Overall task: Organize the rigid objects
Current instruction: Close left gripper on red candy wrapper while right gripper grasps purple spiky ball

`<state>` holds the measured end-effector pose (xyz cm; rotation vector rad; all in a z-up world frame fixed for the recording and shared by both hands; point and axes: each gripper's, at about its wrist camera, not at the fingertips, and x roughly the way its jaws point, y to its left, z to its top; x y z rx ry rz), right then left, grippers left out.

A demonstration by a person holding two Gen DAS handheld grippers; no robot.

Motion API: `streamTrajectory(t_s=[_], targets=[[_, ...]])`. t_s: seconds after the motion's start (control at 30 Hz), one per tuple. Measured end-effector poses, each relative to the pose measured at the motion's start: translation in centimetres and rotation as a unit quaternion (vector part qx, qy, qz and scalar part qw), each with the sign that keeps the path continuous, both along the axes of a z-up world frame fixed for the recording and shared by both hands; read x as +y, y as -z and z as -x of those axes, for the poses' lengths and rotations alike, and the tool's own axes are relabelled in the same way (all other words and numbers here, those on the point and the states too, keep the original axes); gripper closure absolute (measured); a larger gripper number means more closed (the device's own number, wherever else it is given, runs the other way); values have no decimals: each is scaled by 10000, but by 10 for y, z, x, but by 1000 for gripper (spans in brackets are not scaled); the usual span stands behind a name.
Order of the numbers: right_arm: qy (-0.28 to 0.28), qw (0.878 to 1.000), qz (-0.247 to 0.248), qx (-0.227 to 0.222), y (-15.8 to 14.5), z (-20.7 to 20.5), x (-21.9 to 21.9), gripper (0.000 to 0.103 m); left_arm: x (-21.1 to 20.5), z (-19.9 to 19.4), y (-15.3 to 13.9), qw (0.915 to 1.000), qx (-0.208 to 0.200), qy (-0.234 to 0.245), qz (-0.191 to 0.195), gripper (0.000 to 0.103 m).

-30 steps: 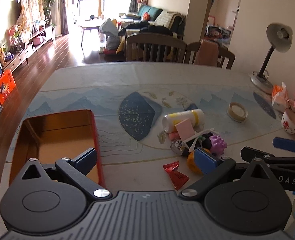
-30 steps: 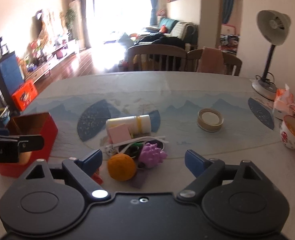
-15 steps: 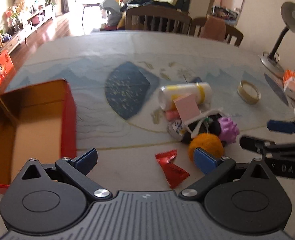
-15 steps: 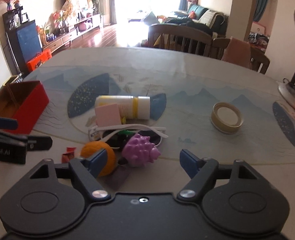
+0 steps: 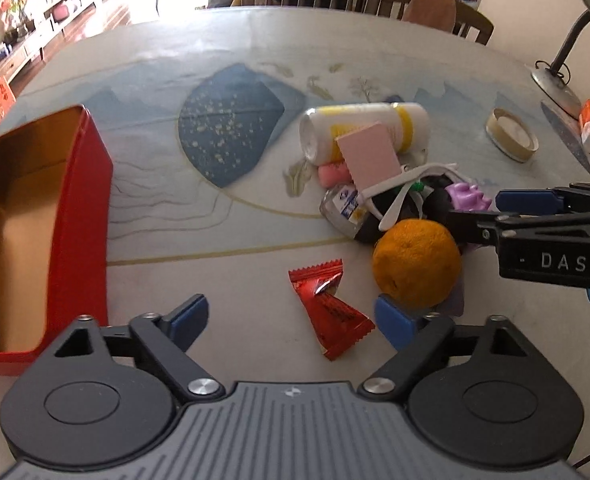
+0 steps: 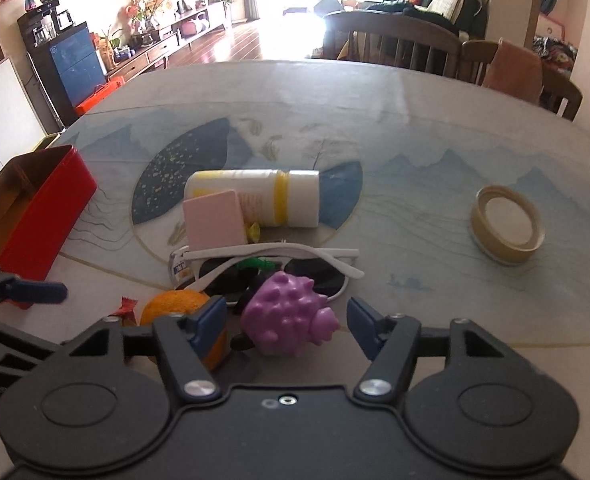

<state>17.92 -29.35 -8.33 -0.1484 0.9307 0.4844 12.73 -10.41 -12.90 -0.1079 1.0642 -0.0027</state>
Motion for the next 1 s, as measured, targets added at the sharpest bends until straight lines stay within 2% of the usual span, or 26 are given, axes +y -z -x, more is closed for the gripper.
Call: streamTrajectory(t_s=[0.1, 0.23, 0.33, 0.4, 0.5, 0.57, 0.63, 0.8, 0.83, 1.0], targets=[[-15, 9999, -61, 81, 3, -5, -2, 39, 0, -3, 6, 9999, 111, -55, 101, 28], [-36, 9996, -187, 221, 8, -8, -5, 38, -5, -5, 8, 10000, 83, 7, -3, 33], [-20, 9990, -296, 323, 10, -11, -10, 37, -7, -5, 6, 10000, 46, 21, -25, 46], [16, 9988, -324, 356, 11, -12, -11, 33, -8, -6, 5, 10000, 23, 37, -62, 61], [105, 9978, -456, 480, 14, -15, -14, 33, -7, -6, 4, 10000, 26, 38, -36, 72], [133, 9969, -543, 551, 15, -16, -16, 36, -6, -6, 4, 10000, 27, 23, -6, 73], [115, 9955, -689, 641, 15, -16, -19, 43, -5, -6, 4, 10000, 20, 3, -25, 74], [139, 9952, -730, 639, 13, -12, -19, 46, -2, -6, 2, 9999, 2, -125, -73, 76], [151, 9951, -756, 615, 12, -11, -20, 53, -1, -6, 1, 9999, 0, -164, -50, 76], [144, 9962, -679, 523, 5, -7, -21, 54, 0, -3, -4, 9998, -49, -213, -32, 77]])
